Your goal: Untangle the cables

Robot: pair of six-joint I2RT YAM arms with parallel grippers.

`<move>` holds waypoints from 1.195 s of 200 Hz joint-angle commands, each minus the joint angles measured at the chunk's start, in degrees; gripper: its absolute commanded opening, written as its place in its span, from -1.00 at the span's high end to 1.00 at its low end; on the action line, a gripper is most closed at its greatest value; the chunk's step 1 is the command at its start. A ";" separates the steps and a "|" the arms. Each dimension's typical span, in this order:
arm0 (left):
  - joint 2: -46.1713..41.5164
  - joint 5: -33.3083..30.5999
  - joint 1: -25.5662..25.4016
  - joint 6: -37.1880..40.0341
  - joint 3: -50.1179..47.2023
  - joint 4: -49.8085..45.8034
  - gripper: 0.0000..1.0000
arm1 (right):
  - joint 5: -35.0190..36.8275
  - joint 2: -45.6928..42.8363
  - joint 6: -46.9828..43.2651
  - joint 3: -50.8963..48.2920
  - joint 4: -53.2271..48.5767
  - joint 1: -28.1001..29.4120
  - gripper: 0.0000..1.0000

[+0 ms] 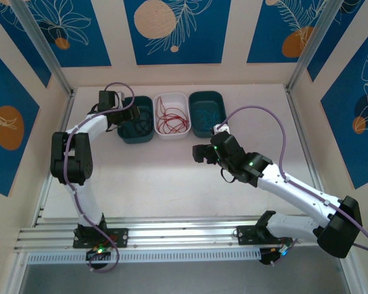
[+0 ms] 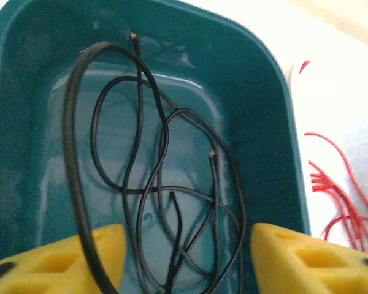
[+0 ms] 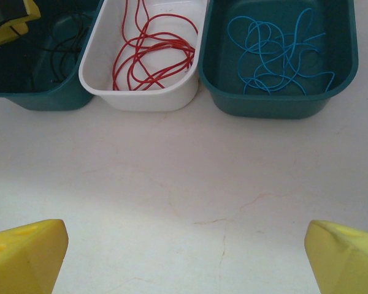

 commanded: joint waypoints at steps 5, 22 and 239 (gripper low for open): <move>-4.50 -4.37 0.68 1.67 2.07 -5.61 -0.38 | -0.30 0.02 1.12 1.97 -0.60 -0.26 -0.98; -6.04 -5.98 0.64 2.51 2.36 -7.97 -0.49 | -0.30 -0.07 1.07 1.78 -0.23 -0.30 -0.98; 4.96 -13.21 1.80 4.02 14.59 -16.20 -0.32 | 0.15 -2.26 2.71 -0.86 -1.02 -1.14 -0.98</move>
